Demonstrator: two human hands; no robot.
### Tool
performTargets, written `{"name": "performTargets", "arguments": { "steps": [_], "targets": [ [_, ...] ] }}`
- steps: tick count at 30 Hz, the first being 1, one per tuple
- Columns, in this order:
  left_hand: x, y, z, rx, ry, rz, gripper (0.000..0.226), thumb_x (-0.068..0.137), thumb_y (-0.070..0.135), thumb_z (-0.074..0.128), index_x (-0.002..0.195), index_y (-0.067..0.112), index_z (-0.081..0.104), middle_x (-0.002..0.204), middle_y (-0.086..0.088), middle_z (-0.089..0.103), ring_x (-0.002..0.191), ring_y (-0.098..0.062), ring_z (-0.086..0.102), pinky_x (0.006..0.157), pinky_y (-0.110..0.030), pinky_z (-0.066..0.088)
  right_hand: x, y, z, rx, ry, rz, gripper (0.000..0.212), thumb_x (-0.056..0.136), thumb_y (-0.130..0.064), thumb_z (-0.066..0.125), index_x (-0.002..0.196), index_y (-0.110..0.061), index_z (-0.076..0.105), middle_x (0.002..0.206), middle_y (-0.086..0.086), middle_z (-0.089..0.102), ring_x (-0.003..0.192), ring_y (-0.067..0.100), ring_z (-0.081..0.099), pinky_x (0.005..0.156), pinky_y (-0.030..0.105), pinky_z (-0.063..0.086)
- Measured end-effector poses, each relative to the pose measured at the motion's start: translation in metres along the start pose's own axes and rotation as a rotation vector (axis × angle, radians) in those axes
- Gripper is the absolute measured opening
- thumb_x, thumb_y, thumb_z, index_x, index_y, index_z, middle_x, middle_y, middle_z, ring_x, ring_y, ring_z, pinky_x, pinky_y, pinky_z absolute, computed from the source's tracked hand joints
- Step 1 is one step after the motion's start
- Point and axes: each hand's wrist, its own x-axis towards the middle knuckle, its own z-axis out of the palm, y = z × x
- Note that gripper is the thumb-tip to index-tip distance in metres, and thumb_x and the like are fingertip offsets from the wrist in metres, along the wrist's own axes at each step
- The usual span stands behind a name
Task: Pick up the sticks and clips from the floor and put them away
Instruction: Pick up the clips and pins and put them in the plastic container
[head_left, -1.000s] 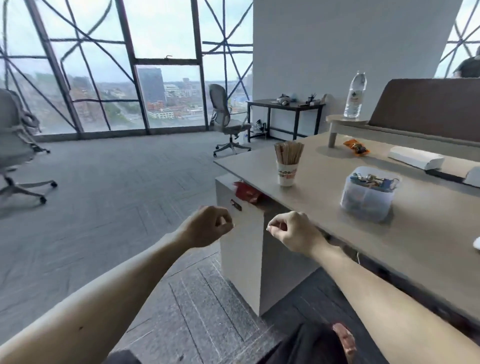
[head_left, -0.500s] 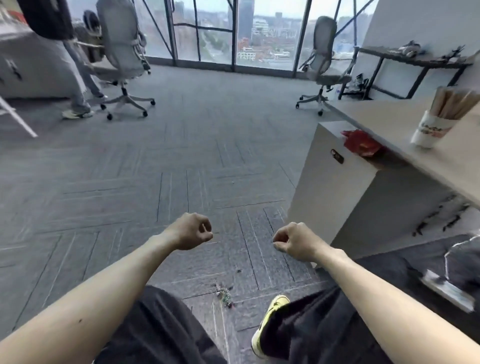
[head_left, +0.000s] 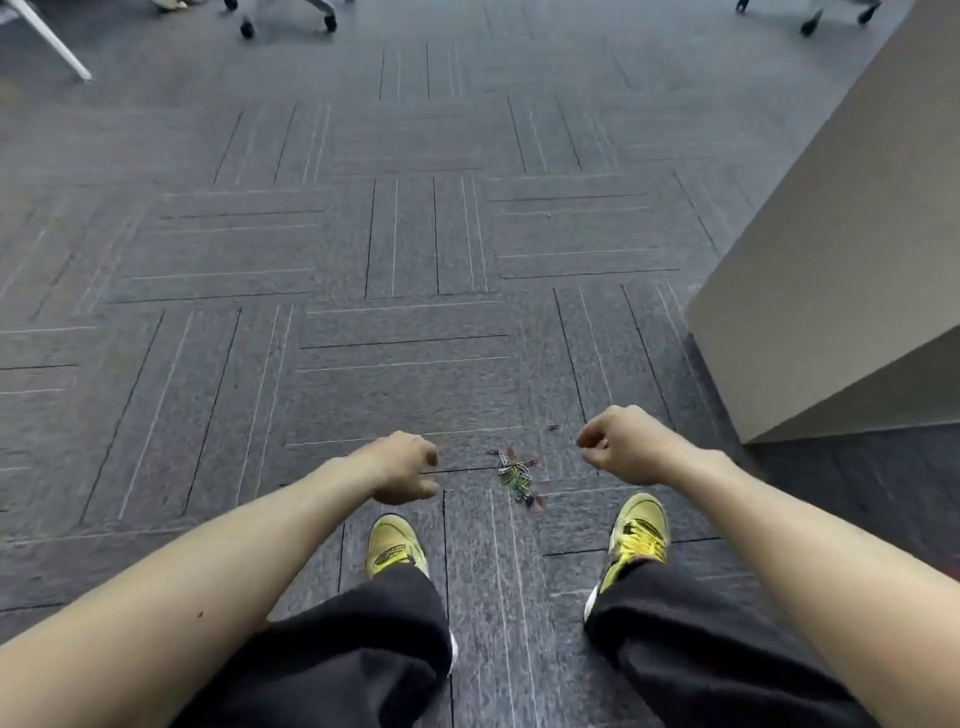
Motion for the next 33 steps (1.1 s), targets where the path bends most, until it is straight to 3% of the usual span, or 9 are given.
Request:
{"name": "performTargets", "arguments": {
  "steps": [6, 11, 15, 18, 24, 29, 33],
  "targets": [
    [0.110, -0.013, 0.056, 0.091, -0.108, 0.062, 0.062, 0.092, 0.043, 0.061, 0.145, 0.016, 0.044, 0.146, -0.008, 0.048, 0.135, -0.026, 0.044, 0.108, -0.035, 0.040, 0.094, 0.048, 0.080, -0.058, -0.142, 0.033, 0.029, 0.088, -0.021, 0.055, 0.109, -0.006, 0.069, 0.107, 0.013, 0.073, 0.101, 0.033, 0.068, 0.087, 0.046, 0.056],
    [0.195, -0.025, 0.091, 0.132, -0.156, 0.115, 0.061, 0.091, 0.044, 0.060, 0.141, 0.013, 0.045, 0.143, -0.010, 0.048, 0.131, -0.027, 0.046, 0.107, -0.041, 0.042, 0.168, 0.085, 0.121, -0.169, -0.196, 0.028, 0.040, 0.094, -0.016, 0.054, 0.134, -0.021, 0.061, 0.133, 0.008, 0.062, 0.118, 0.028, 0.060, 0.098, 0.037, 0.051],
    [0.244, -0.035, 0.111, 0.105, -0.179, 0.149, 0.073, 0.097, 0.042, 0.052, 0.154, 0.011, 0.020, 0.163, -0.007, 0.015, 0.147, -0.023, 0.024, 0.118, -0.037, 0.027, 0.222, 0.110, 0.141, -0.233, -0.212, 0.004, 0.052, 0.092, -0.001, 0.042, 0.144, -0.010, 0.044, 0.149, 0.011, 0.043, 0.134, 0.028, 0.045, 0.106, 0.038, 0.041],
    [0.265, -0.036, 0.129, 0.057, -0.137, 0.170, 0.080, 0.099, 0.045, 0.047, 0.157, 0.014, 0.002, 0.165, -0.003, -0.007, 0.152, -0.020, 0.005, 0.122, -0.037, 0.019, 0.249, 0.121, 0.159, -0.208, -0.235, -0.016, 0.064, 0.092, 0.004, 0.037, 0.154, -0.005, 0.021, 0.163, 0.011, 0.016, 0.147, 0.027, 0.026, 0.116, 0.041, 0.031],
    [0.278, -0.017, 0.179, -0.004, 0.031, 0.172, 0.078, 0.101, 0.047, 0.036, 0.156, 0.011, -0.006, 0.163, -0.006, -0.017, 0.151, -0.022, -0.008, 0.124, -0.038, 0.005, 0.259, 0.140, 0.211, -0.229, -0.213, 0.007, 0.074, 0.096, -0.004, 0.040, 0.155, 0.000, -0.006, 0.164, 0.017, -0.011, 0.152, 0.033, -0.004, 0.123, 0.043, 0.013],
    [0.272, -0.003, 0.202, 0.040, 0.068, 0.219, 0.073, 0.103, 0.044, 0.028, 0.155, 0.012, -0.011, 0.160, -0.005, -0.024, 0.150, -0.019, -0.016, 0.123, -0.036, -0.003, 0.233, 0.131, 0.243, -0.285, -0.077, -0.142, 0.073, 0.093, -0.004, 0.037, 0.153, 0.004, -0.002, 0.162, 0.022, -0.008, 0.152, 0.033, -0.002, 0.124, 0.040, 0.007],
    [0.268, 0.007, 0.212, 0.060, 0.086, 0.275, 0.071, 0.103, 0.041, 0.029, 0.156, 0.012, -0.008, 0.161, -0.004, -0.021, 0.150, -0.018, -0.015, 0.122, -0.032, -0.007, 0.203, 0.110, 0.266, -0.161, -0.107, -0.285, 0.076, 0.089, 0.001, 0.040, 0.155, 0.002, 0.002, 0.163, 0.019, -0.007, 0.152, 0.029, -0.002, 0.116, 0.029, -0.007]
  ]
}}
